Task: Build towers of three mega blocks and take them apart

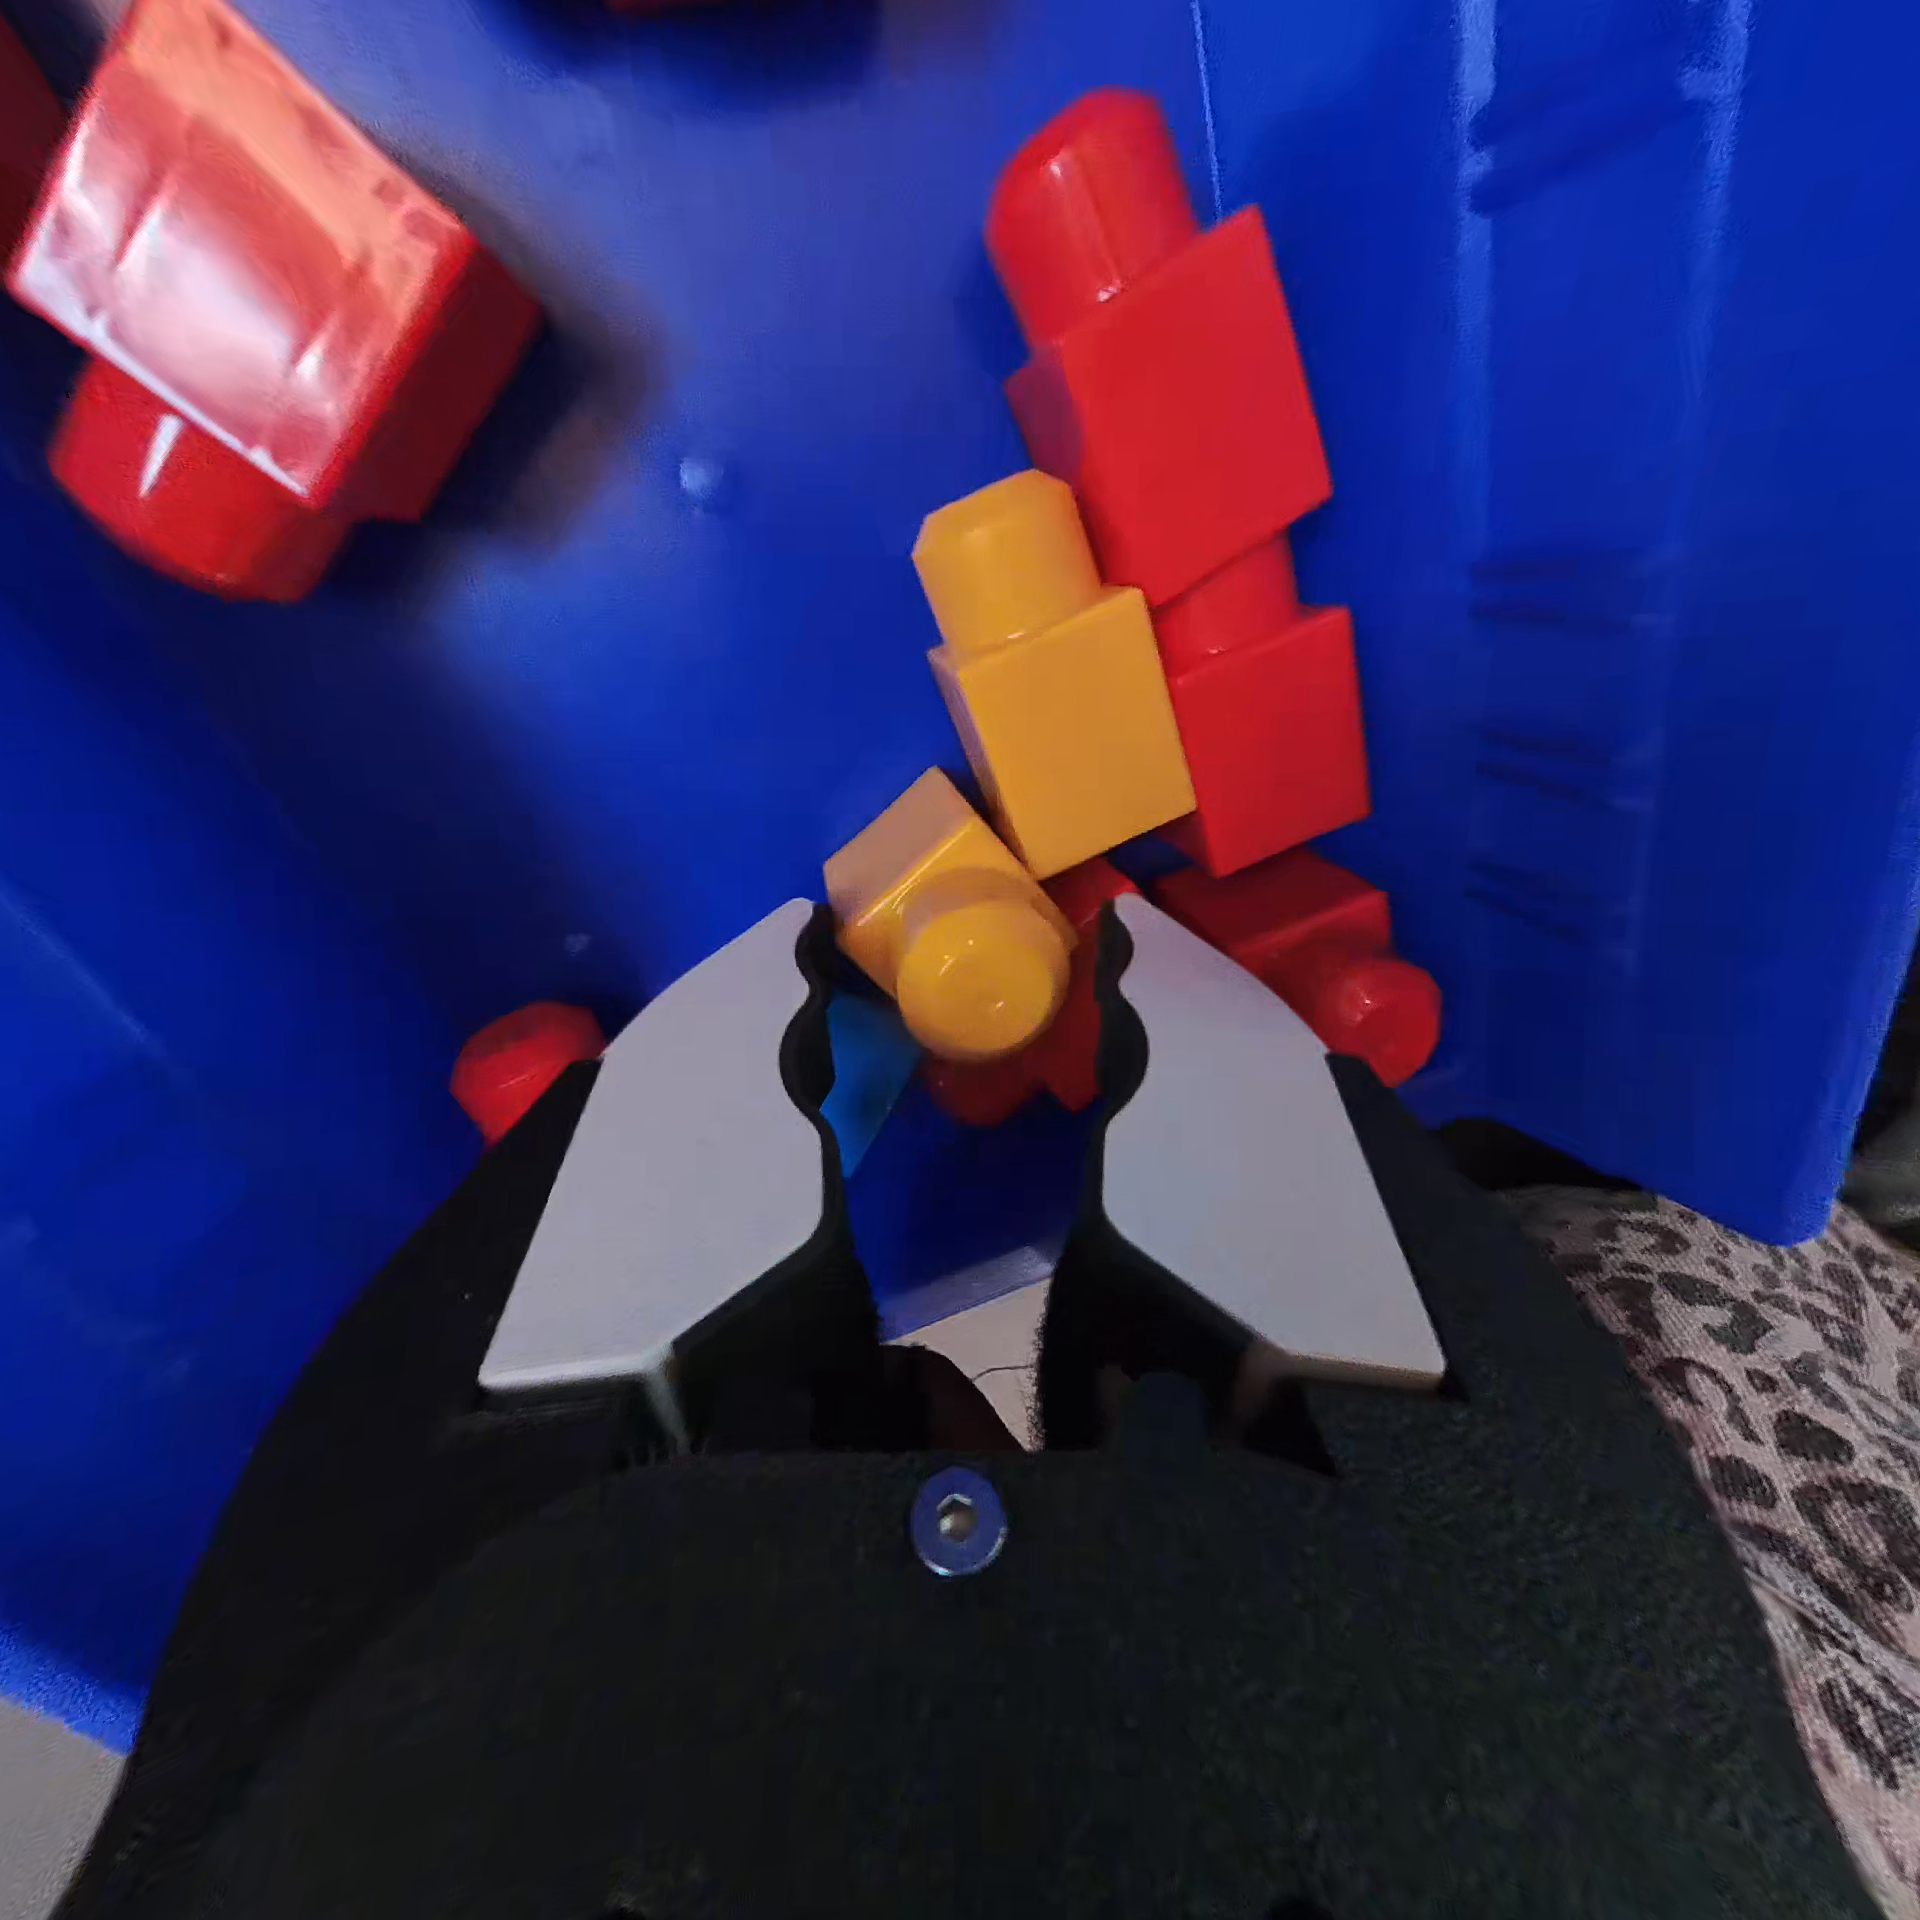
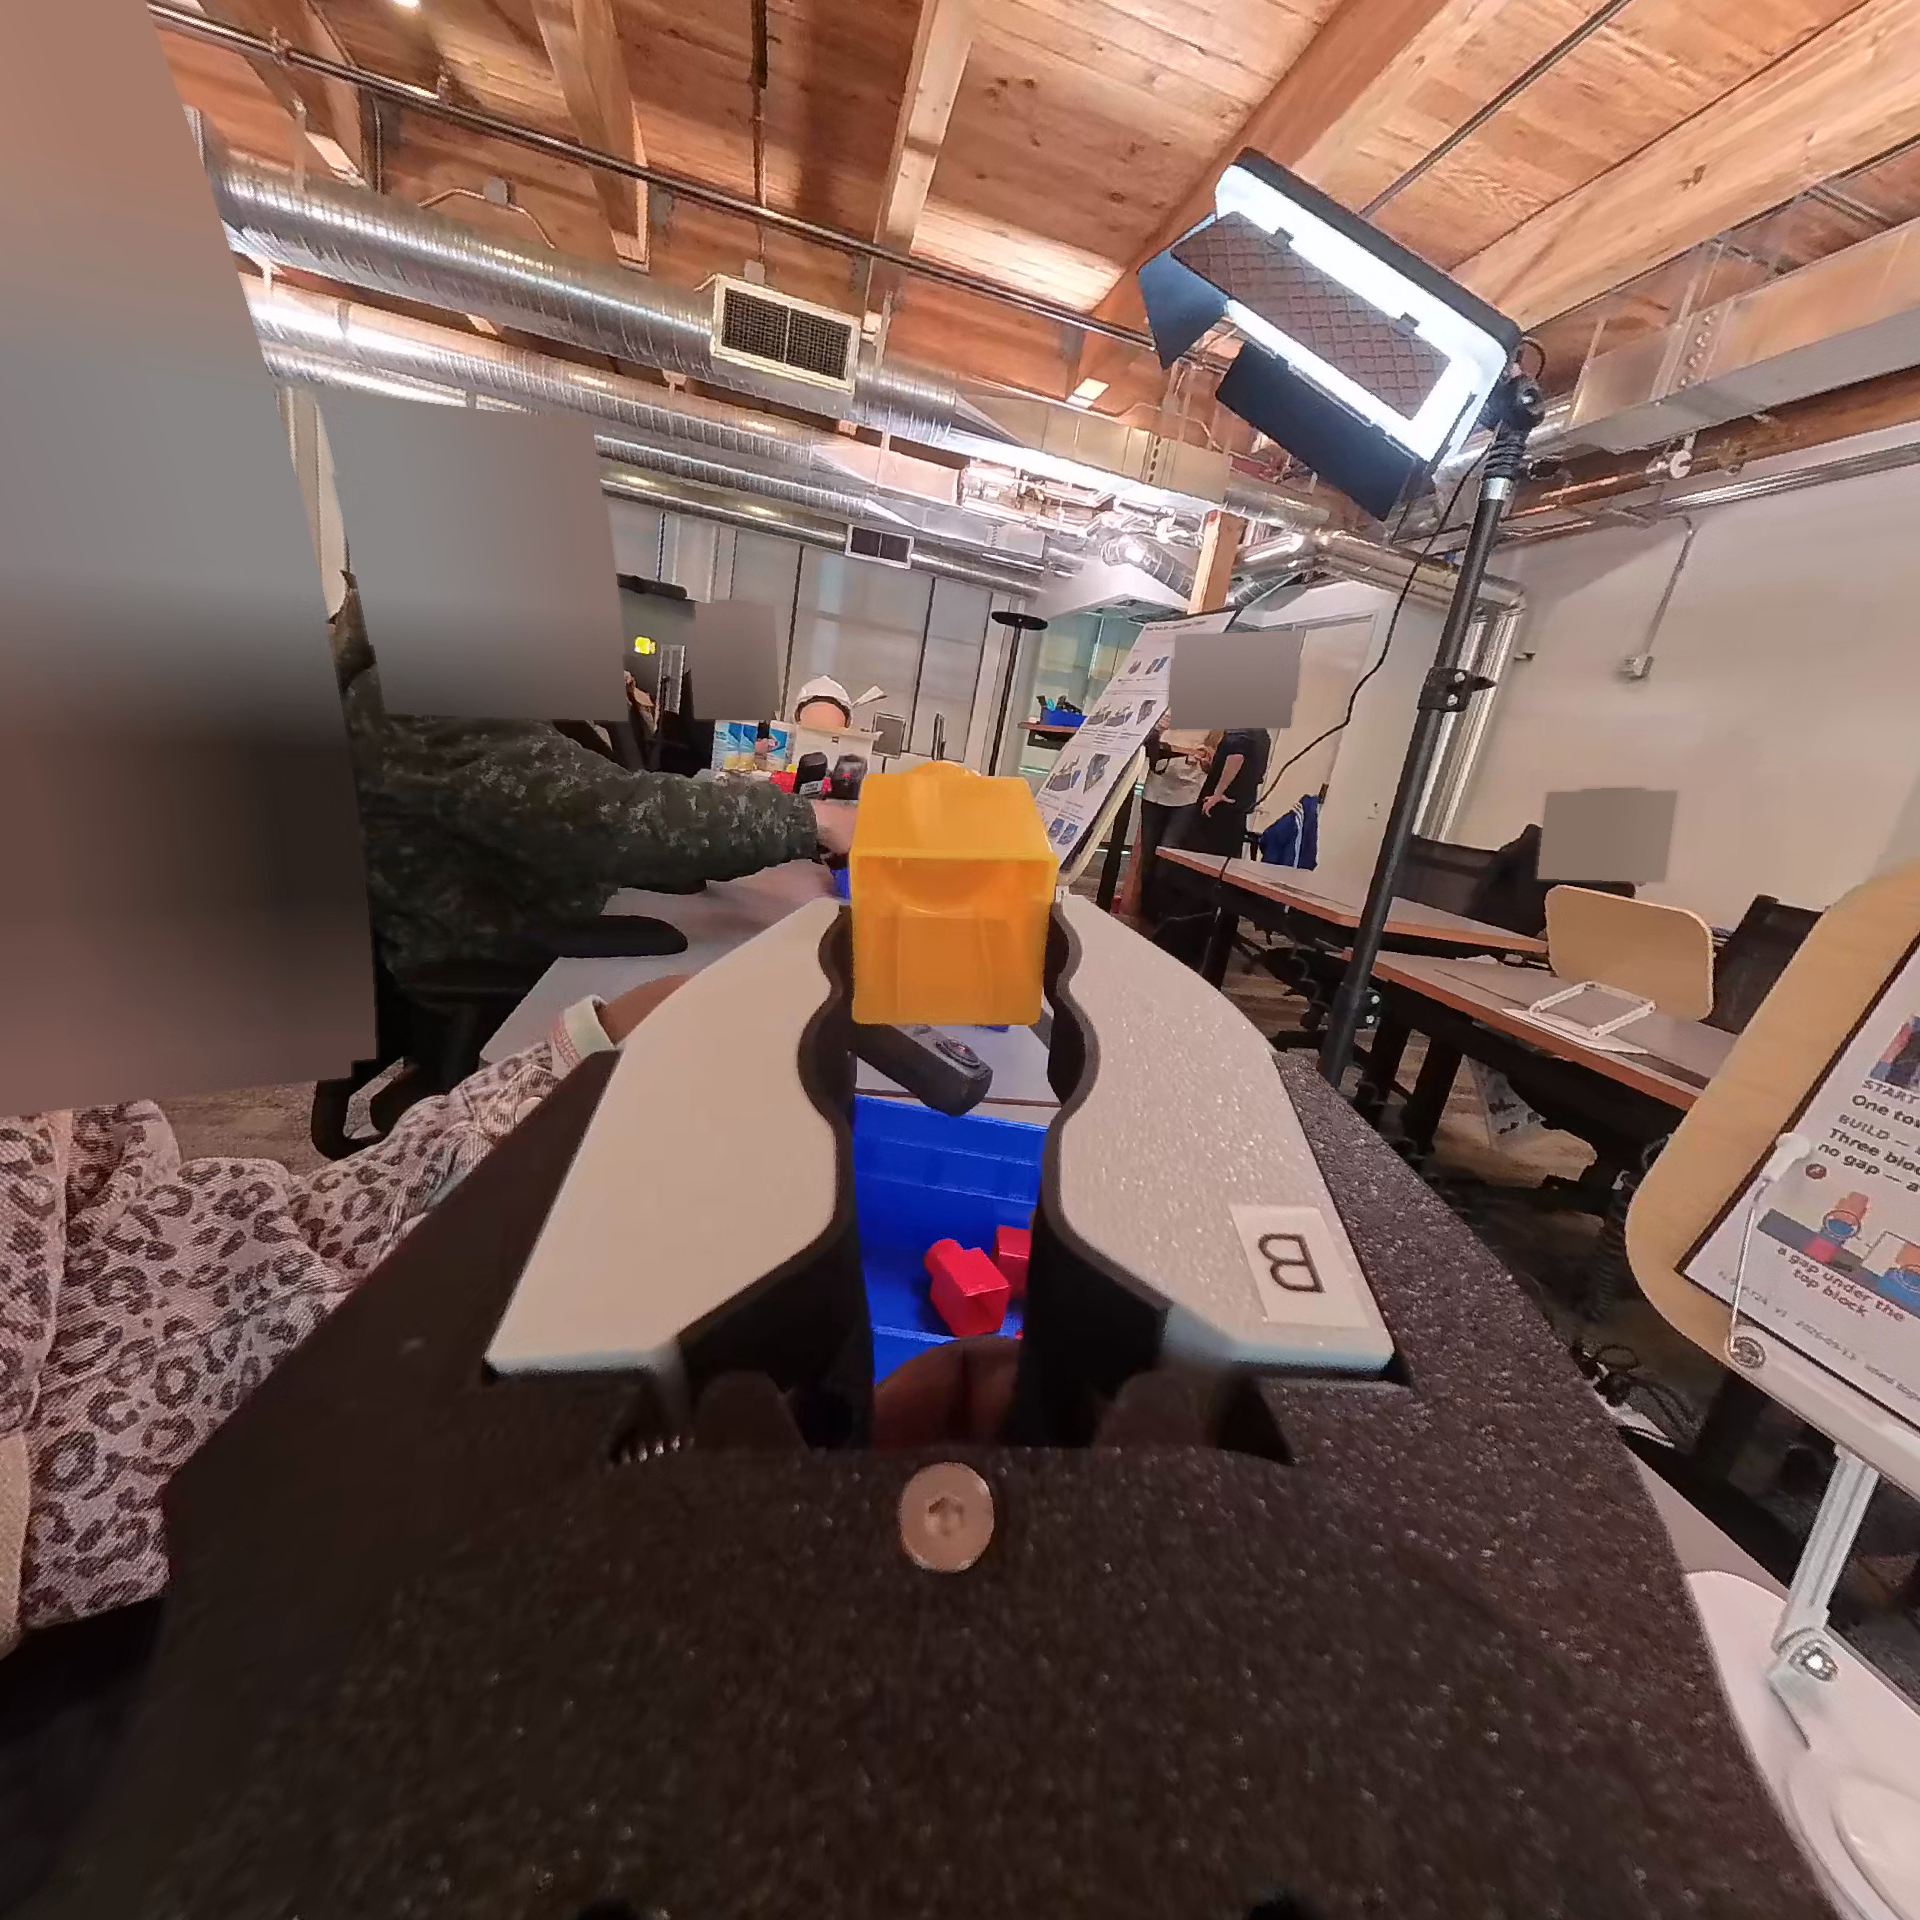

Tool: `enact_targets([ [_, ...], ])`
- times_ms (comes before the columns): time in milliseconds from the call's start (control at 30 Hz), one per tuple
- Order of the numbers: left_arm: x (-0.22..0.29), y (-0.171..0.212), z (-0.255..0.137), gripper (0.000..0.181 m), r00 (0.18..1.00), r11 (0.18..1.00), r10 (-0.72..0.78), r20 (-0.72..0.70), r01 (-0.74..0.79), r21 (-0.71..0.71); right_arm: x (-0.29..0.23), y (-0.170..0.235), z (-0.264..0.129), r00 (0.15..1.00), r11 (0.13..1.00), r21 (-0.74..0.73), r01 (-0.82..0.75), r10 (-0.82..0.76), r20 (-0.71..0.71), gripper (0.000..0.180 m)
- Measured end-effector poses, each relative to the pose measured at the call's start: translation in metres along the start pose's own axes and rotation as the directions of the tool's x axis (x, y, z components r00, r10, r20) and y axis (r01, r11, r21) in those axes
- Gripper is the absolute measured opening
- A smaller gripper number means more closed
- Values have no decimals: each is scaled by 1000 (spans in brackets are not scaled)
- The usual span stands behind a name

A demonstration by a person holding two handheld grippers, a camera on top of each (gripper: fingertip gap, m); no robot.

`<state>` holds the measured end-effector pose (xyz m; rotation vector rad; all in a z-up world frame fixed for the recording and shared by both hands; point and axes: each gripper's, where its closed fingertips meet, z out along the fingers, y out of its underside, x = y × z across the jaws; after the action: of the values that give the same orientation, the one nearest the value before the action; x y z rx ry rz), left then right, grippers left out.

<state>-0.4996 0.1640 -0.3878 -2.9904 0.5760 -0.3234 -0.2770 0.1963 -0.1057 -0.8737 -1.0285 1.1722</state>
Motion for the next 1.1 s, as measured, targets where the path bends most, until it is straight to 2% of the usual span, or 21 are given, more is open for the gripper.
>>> enact_targets([
  [200,-11,-6,-5,45,999,995,35,26,-37,92,4,-3,-4,1000,1000,13,-9,9,-13,34],
  [267,-14,-19,-23,45,995,968,65,76,-81,236,2,0,-2,1000,1000,0,-10,10,-2,34],
  [333,-8,-42,-58,45,982,866,133,134,-181,467,1,5,0,1000,1000,-22,-10,10,7,34],
  [367,-3,-56,-83,45,965,759,170,200,-257,598,0,8,1,1000,999,-31,-12,13,12,34],
  [400,5,-70,-113,45,947,605,191,258,-321,728,0,10,2,1000,999,-38,-18,19,17,35],
  [467,50,-81,-178,45,914,210,316,253,-328,921,-2,14,5,999,999,-45,-28,30,33,35],
  [500,75,-76,-210,45,878,-6,406,254,-276,961,-4,15,6,999,999,-45,-30,32,42,35],
  [533,97,-66,-236,44,830,-178,497,252,-186,966,-5,15,7,998,998,-44,-33,35,50,35],
  [567,115,-56,-252,45,777,-271,581,243,-97,958,-8,14,9,997,998,-37,-41,43,60,35],
  [600,129,-49,-260,44,719,-320,646,257,-51,946,-12,12,11,995,998,-19,-61,63,81,35],
  [667,154,-41,-257,45,607,-385,717,343,-66,921,-23,4,17,977,987,28,-157,151,148,35],
  [767,177,-48,-241,44,521,-385,750,407,-155,910,-38,12,26,935,960,-63,-273,280,218,34],
  [833,187,-51,-234,44,486,-420,737,470,-215,882,-46,23,27,897,927,-177,-332,368,243,34],
  [867,191,-51,-233,44,470,-439,731,494,-230,868,-46,23,26,883,913,-189,-361,400,244,34],
  [1000,196,-53,-219,44,446,-396,728,522,-348,850,-46,26,19,858,889,-242,-390,446,255,34],
  [1100,202,-49,-217,44,412,-395,751,516,-346,851,-53,30,16,863,897,-273,-347,420,282,34],
])
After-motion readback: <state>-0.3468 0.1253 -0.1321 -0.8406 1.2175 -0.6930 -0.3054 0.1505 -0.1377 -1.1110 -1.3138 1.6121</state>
